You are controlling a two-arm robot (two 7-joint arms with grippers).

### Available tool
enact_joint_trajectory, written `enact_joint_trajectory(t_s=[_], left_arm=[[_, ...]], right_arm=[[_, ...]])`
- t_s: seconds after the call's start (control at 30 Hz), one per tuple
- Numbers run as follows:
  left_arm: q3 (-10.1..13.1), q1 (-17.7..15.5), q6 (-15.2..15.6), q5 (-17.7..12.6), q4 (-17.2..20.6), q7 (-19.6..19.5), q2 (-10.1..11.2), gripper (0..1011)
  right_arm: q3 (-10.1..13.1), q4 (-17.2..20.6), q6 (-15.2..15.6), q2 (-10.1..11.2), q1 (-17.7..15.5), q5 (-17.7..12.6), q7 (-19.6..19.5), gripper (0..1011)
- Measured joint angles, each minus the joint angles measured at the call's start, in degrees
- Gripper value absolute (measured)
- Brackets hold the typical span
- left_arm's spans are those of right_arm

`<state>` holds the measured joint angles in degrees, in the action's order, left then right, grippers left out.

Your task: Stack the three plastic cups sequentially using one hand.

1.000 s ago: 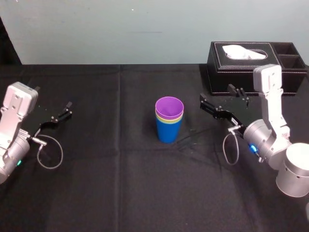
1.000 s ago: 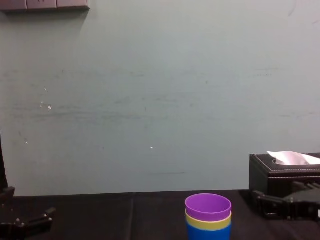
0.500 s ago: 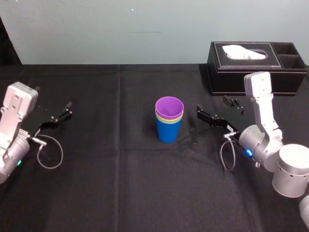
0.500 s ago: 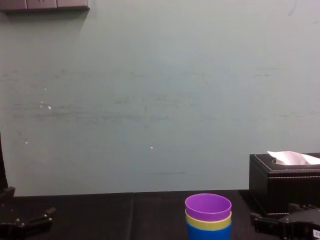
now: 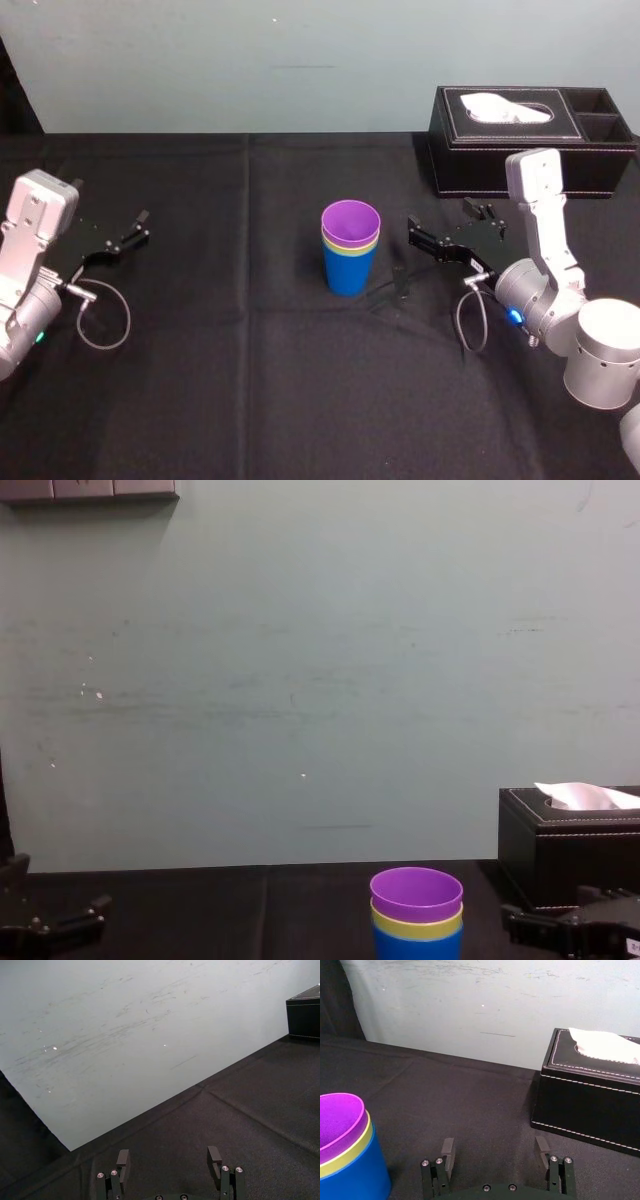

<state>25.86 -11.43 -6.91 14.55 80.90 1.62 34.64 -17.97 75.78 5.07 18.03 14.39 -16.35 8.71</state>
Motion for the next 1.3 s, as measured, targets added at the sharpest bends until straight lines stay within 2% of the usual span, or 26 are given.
enact_joint_trajectory(t_s=[1.3], left_arm=[[0.0,0.0,0.0,0.0,0.0,0.0,0.0,1011]], right_arm=[[0.0,0.2,0.0,0.0,-0.1,0.0,-0.3,1003]])
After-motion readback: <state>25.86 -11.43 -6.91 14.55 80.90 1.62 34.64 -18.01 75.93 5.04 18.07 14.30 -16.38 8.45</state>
